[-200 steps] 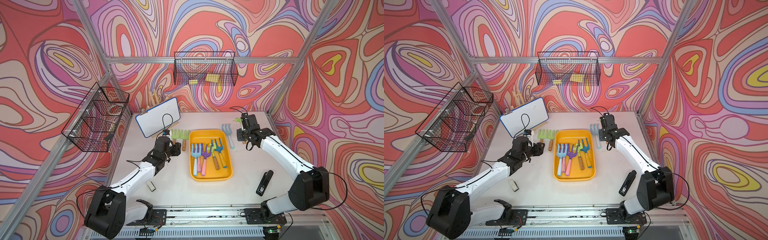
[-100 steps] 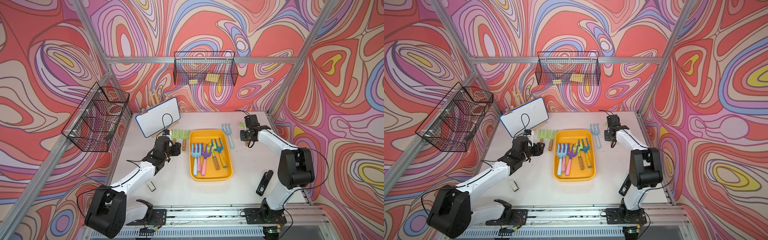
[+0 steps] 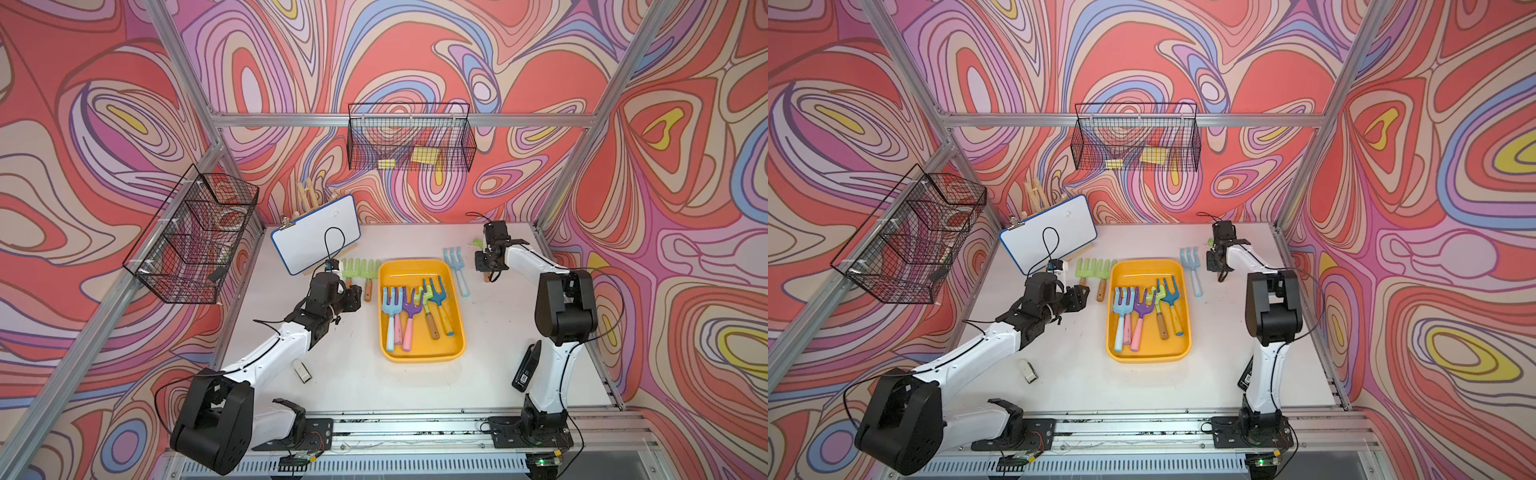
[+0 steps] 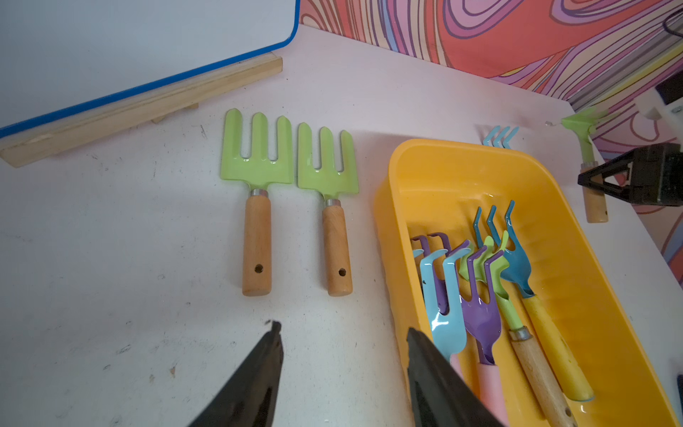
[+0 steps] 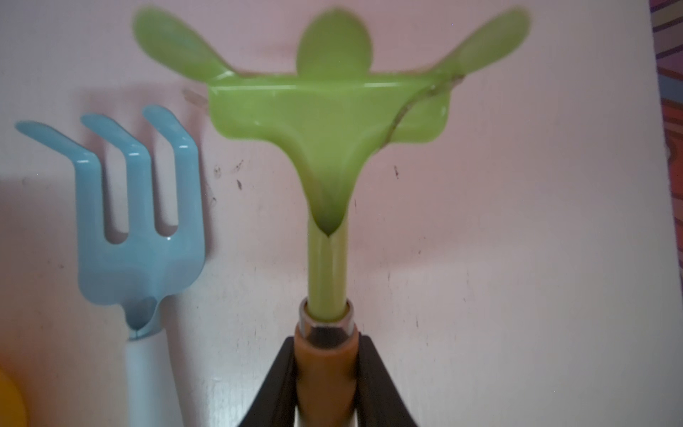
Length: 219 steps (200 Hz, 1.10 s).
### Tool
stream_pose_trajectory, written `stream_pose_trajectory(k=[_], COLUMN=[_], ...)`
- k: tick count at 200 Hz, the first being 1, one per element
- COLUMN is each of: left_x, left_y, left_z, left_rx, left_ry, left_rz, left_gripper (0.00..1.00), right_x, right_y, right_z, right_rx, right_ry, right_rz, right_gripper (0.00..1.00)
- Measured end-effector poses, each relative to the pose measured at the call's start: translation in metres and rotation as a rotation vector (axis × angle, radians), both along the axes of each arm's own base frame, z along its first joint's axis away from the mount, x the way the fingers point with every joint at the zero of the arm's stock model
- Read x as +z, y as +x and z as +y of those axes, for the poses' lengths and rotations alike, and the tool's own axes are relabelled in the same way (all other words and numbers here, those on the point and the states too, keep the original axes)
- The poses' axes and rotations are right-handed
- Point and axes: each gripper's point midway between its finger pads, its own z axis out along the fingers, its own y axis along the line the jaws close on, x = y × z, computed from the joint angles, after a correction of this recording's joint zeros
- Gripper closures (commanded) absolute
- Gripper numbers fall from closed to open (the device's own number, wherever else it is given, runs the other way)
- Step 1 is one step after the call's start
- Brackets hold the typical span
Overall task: Take the hand rake out of the storage box
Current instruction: Place the rake at the center of the board.
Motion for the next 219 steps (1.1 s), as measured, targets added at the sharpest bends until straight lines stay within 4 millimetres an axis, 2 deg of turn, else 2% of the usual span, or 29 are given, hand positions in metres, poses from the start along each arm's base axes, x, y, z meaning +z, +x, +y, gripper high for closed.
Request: stream_pose_trajectory(k=[25, 54, 171, 219], left_x=[0.0, -0.001, -0.002, -0.002], left_y=[0.0, 0.0, 0.0, 0.0], left_z=[0.0, 0.0, -0.001, -0.001], left_rx=[-0.001, -0.001, -0.003, -0.003], left_ry=[0.0, 0.0, 0.0, 0.0], left_rz=[0.001, 0.002, 0.006, 0.006], left_gripper=[0.41, 0.41, 0.41, 0.42], right_x=[-0.01, -0.02, -0.024, -0.032], right_y=[0.008, 0.006, 0.002, -0.007], right_z=[0.0, 0.003, 0.013, 0.017], right_rx=[0.002, 0.009, 0.036, 0.044], right_ry=[0.015, 0.028, 0.081, 0.105], right_rz=[0.012, 0.038, 0.059, 0.097], right_gripper=[0.84, 0.84, 0.84, 0.83])
